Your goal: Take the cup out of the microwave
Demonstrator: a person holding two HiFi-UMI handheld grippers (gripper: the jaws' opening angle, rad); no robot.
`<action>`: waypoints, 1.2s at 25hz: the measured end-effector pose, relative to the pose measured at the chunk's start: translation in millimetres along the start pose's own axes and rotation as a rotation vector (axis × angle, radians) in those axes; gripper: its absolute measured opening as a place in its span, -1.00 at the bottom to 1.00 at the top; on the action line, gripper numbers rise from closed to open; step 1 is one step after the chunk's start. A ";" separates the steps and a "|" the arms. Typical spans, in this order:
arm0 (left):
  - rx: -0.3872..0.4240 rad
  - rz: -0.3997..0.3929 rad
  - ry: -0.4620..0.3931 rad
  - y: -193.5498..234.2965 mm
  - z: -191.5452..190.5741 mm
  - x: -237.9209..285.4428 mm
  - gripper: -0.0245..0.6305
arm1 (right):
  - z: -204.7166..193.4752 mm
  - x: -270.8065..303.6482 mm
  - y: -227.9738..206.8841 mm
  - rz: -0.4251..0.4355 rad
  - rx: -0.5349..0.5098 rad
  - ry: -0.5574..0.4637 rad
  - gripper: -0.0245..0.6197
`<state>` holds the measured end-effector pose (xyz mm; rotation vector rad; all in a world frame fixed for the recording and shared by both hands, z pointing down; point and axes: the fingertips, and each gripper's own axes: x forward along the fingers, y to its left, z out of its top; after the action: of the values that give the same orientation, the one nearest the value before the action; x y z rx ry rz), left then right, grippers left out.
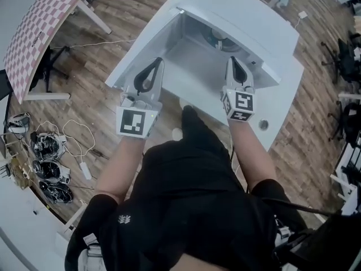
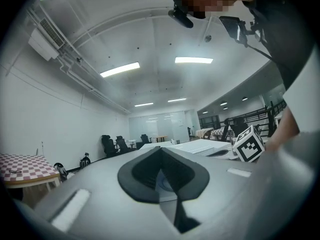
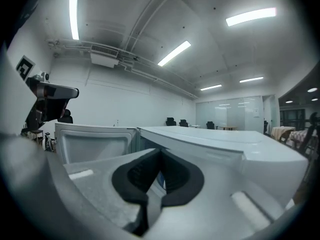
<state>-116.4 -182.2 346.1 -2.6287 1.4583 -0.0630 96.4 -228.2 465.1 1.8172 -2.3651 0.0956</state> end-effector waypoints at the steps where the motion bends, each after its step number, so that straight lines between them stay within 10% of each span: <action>1: 0.001 -0.009 0.003 1.8 -6.4 6.5 -0.91 | -7.4 8.1 0.5 -0.002 -0.005 0.005 -0.92; 13: -0.030 -0.087 0.081 13.1 -81.6 80.9 -0.91 | -72.8 99.5 -11.5 -0.018 -0.009 0.058 -0.69; 24: -0.048 -0.113 0.123 20.7 -119.3 112.6 -0.91 | -107.9 152.7 -20.2 -0.027 0.031 0.082 0.21; 30: -0.058 -0.118 0.133 28.4 -129.3 126.0 -0.91 | -114.7 179.6 -21.4 -0.019 0.032 0.094 0.30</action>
<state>-86.5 -316.3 466.7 -2.8045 1.3606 -0.2151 81.9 -388.4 606.5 1.8071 -2.2954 0.2128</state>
